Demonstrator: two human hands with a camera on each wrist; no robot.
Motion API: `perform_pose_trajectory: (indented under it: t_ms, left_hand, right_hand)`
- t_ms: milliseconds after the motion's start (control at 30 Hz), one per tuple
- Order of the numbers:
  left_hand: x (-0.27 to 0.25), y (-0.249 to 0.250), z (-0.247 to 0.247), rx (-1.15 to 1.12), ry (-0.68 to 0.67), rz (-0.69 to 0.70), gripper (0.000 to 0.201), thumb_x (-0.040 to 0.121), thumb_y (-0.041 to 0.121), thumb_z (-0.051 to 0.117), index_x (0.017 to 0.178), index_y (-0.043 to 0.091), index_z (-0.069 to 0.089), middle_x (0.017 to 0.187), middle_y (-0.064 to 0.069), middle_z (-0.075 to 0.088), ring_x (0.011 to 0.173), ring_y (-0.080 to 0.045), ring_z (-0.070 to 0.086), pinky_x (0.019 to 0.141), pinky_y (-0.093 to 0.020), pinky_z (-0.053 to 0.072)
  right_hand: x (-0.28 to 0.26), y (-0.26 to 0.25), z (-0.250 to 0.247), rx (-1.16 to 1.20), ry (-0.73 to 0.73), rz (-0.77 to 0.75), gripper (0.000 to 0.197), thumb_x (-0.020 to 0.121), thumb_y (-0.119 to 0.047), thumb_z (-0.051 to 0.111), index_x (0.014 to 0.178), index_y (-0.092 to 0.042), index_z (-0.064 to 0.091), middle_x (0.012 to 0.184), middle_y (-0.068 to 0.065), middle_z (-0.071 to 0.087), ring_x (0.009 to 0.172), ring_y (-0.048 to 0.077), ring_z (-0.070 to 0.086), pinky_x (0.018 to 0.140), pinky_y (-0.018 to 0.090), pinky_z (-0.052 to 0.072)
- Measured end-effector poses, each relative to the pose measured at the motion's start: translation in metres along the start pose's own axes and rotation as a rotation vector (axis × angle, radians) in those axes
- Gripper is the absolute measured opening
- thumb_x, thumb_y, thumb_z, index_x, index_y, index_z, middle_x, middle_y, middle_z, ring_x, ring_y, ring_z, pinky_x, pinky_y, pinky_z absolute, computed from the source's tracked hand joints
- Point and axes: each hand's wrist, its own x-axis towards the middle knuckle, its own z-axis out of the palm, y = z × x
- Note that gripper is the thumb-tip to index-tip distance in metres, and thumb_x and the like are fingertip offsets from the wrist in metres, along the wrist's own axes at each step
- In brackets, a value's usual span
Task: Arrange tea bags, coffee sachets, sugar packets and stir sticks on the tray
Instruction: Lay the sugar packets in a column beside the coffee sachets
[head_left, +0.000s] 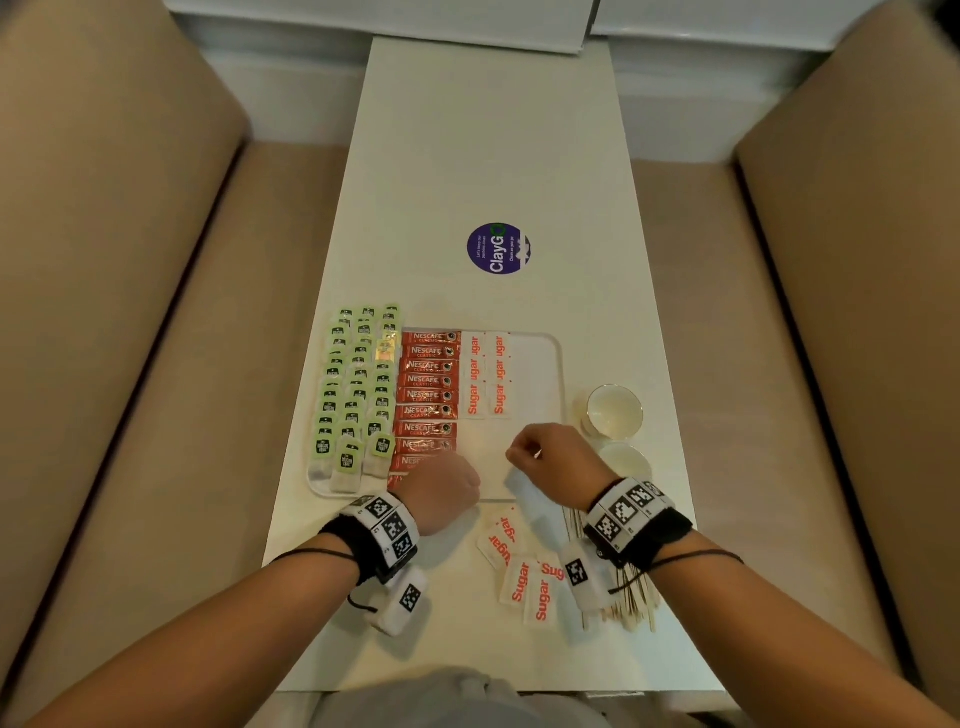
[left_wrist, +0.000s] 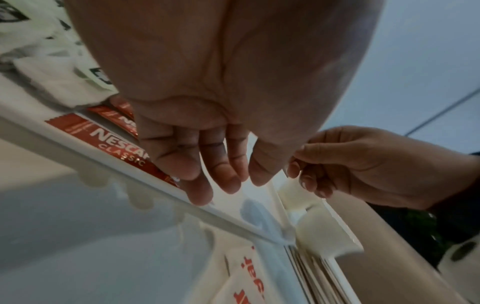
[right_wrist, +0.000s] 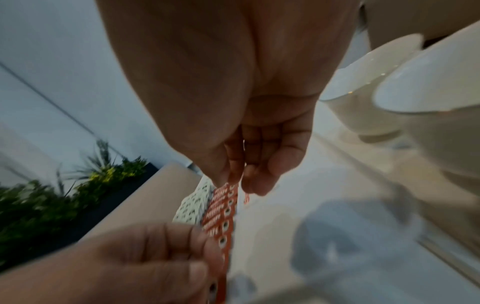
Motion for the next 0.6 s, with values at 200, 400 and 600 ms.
perform_pose_trajectory:
  t_ms: [200, 400, 600]
  left_hand:
    - [-0.005, 0.011, 0.024, 0.221, -0.024, -0.011, 0.013, 0.088, 0.031, 0.067, 0.099, 0.023, 0.065, 0.091, 0.007, 0.066, 0.082, -0.012, 0.062, 0.07, -0.025, 0.048]
    - [-0.01, 0.008, 0.043, 0.34, -0.039, -0.041, 0.02, 0.083, 0.034, 0.074, 0.096, 0.025, 0.062, 0.096, 0.005, 0.066, 0.09, -0.015, 0.063, 0.084, -0.032, 0.054]
    - [-0.013, 0.008, 0.056, 0.377, -0.03, -0.063, 0.036, 0.078, 0.04, 0.081, 0.102, 0.024, 0.059, 0.098, 0.005, 0.063, 0.088, -0.015, 0.06, 0.078, -0.029, 0.05]
  right_hand:
    - [-0.037, 0.031, 0.028, -0.12, -0.128, -0.053, 0.014, 0.096, -0.031, 0.064, 0.106, -0.023, 0.069, 0.103, -0.007, 0.069, 0.087, 0.008, 0.062, 0.081, 0.024, 0.052]
    - [-0.058, 0.06, 0.044, -0.224, -0.187, 0.004, 0.026, 0.091, -0.027, 0.069, 0.115, -0.02, 0.068, 0.11, -0.003, 0.068, 0.101, 0.016, 0.064, 0.09, 0.032, 0.053]
    - [-0.07, 0.077, 0.054, -0.33, -0.223, 0.046, 0.039, 0.087, -0.037, 0.076, 0.12, -0.022, 0.062, 0.109, -0.004, 0.057, 0.098, 0.018, 0.059, 0.084, 0.031, 0.05]
